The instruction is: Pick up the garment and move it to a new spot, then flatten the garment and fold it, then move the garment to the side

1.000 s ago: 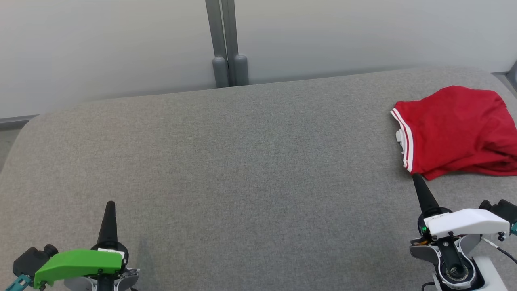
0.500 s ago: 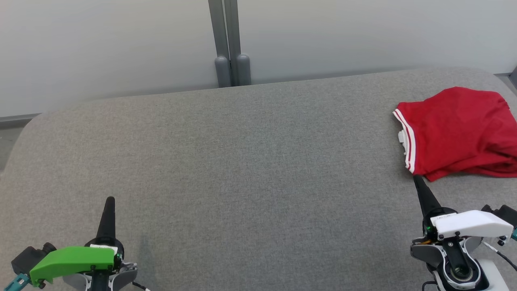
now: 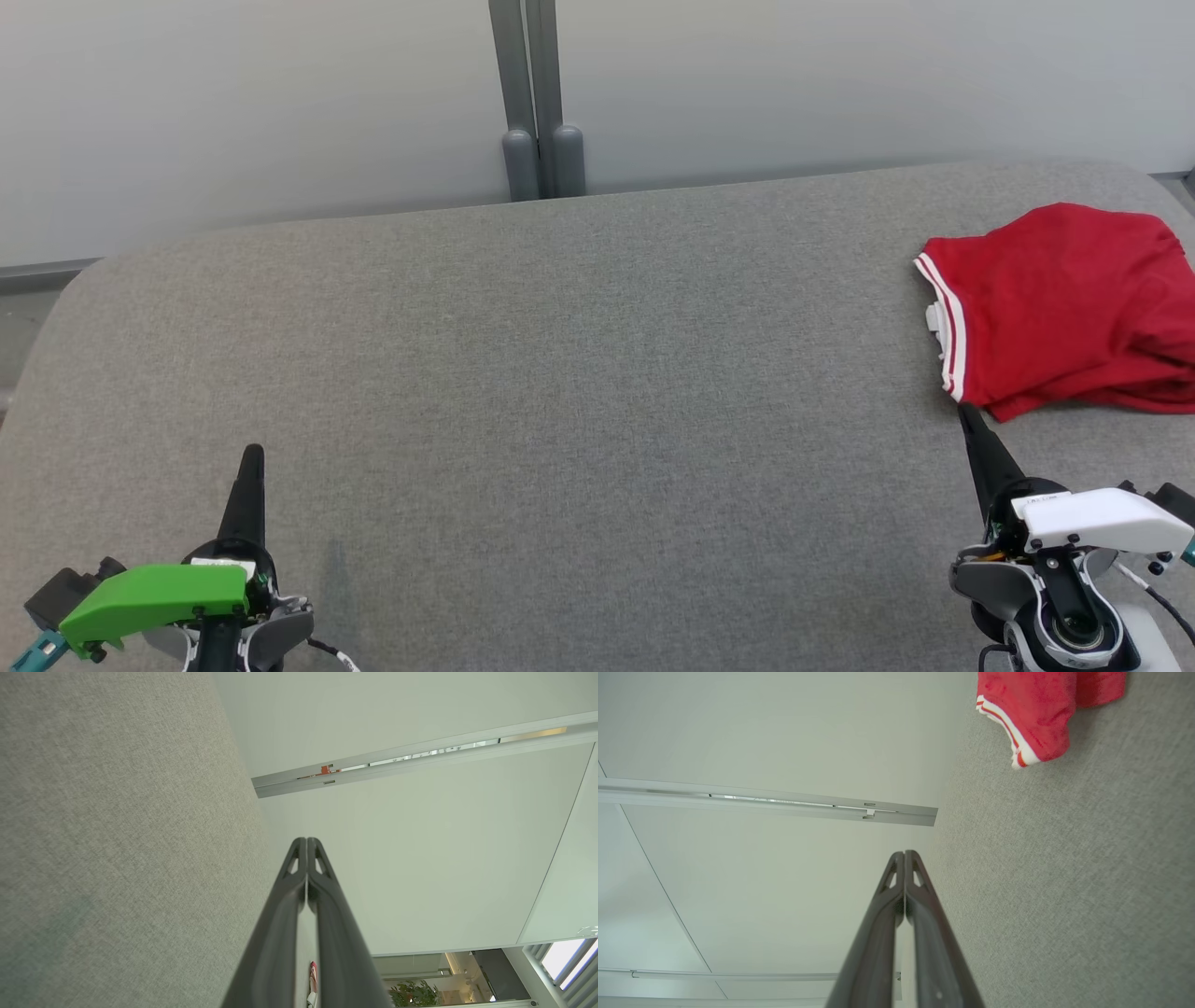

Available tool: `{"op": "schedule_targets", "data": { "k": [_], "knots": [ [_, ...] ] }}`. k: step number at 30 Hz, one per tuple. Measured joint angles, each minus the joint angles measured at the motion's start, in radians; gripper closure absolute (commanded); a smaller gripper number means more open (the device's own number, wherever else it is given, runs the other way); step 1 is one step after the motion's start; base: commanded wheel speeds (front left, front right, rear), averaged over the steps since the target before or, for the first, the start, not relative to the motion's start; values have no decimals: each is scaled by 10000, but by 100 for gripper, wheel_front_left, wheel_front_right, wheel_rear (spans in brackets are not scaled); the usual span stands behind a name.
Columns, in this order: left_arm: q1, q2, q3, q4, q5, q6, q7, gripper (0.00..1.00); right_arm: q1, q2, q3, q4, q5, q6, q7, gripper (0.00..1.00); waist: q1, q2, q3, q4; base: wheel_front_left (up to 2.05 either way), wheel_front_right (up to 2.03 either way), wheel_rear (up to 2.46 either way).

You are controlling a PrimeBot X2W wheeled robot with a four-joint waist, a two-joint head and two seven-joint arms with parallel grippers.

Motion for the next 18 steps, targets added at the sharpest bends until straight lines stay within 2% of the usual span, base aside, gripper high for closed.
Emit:
{"op": "schedule_targets", "data": {
  "k": [18],
  "knots": [
    [-136,2,94,-19,-1250,-42,337,100,19,142,-268,-40,1106,0,341,100,0,0,-2,95,0,0,0]
  ]
}}
